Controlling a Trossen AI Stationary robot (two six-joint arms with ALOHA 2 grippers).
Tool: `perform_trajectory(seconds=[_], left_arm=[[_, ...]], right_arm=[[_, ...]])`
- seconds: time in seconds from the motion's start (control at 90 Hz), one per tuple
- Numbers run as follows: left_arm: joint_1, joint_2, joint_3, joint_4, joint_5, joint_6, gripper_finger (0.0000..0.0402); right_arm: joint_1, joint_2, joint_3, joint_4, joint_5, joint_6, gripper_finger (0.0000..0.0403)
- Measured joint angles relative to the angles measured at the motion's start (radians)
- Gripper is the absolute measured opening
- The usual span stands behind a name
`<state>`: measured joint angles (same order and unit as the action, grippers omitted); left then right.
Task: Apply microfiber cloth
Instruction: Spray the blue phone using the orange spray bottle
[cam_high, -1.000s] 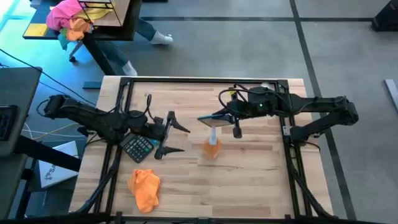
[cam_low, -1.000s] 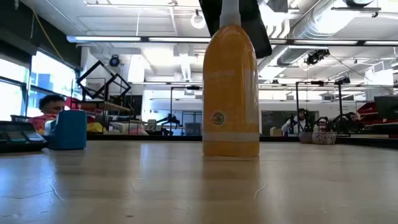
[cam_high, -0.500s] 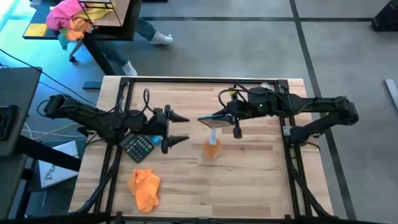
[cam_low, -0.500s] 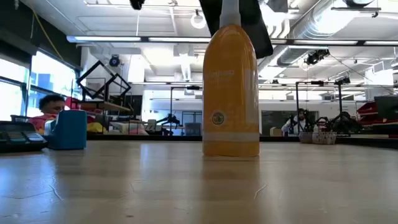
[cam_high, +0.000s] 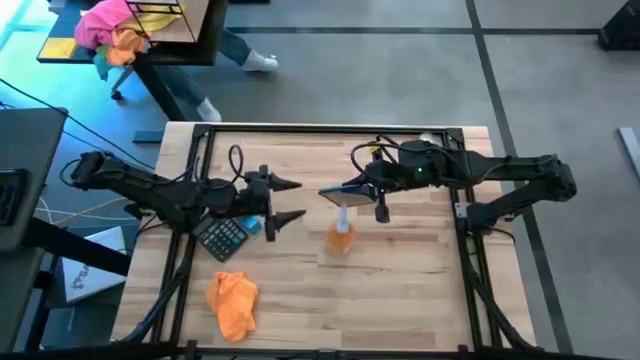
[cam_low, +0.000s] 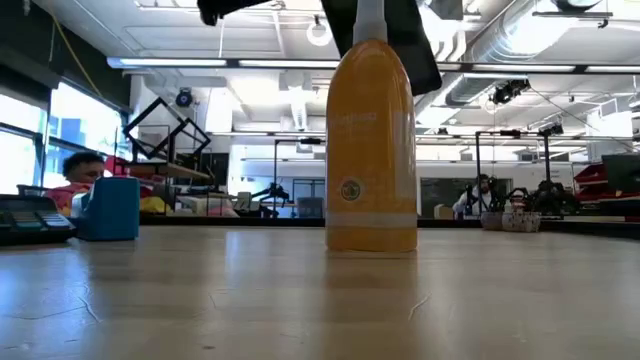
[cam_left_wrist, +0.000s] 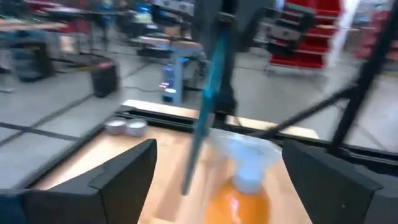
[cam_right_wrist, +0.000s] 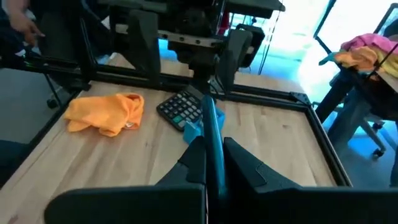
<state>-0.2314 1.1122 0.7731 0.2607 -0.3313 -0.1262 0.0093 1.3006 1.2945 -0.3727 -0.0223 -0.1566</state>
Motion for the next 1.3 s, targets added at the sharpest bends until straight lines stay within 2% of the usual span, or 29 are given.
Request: perform_trajectory(seconds=[0.1, 0.2, 0.389, 0.567, 0.744, 0.889, 1.033, 1.189, 1.3], left_arm=[[-0.002, 0.001, 0.000, 0.012, 0.142, 0.047, 0.0328], [-0.007, 0.000, 0.000, 0.008, 0.203, 0.067, 0.0328], [-0.005, 0.001, 0.000, -0.085, 0.164, 0.127, 0.0328], [-0.004, 0.004, -0.007, -0.175, 0.151, 0.092, 0.0328], [0.010, 0.004, -0.008, -0.040, 0.034, 0.083, 0.0328], [0.002, 0.004, -0.008, 0.012, 0.072, 0.081, 0.0328], [0.001, 0.004, -0.008, -0.024, 0.073, 0.078, 0.0328], [0.005, 0.003, -0.008, -0.075, 0.030, 0.075, 0.0328], [0.001, 0.004, -0.008, -0.106, 0.039, 0.016, 0.0328]], right_arm=[[0.000, 0.000, 0.000, -0.004, 0.000, -0.001, 0.0000], [0.000, 0.000, 0.000, -0.004, 0.000, 0.000, 0.0000], [0.000, 0.000, 0.000, -0.004, 0.000, 0.003, 0.0000], [0.004, 0.000, 0.000, -0.004, 0.000, 0.012, 0.0000], [0.005, 0.000, 0.000, -0.001, 0.000, -0.001, 0.0000], [0.005, 0.000, 0.000, -0.001, 0.000, -0.001, 0.0000], [0.005, 0.000, 0.000, -0.001, 0.000, 0.004, 0.0000], [0.005, 0.000, 0.000, -0.004, 0.000, 0.039, 0.0000], [0.005, 0.000, 0.000, -0.004, 0.000, 0.040, 0.0000]])
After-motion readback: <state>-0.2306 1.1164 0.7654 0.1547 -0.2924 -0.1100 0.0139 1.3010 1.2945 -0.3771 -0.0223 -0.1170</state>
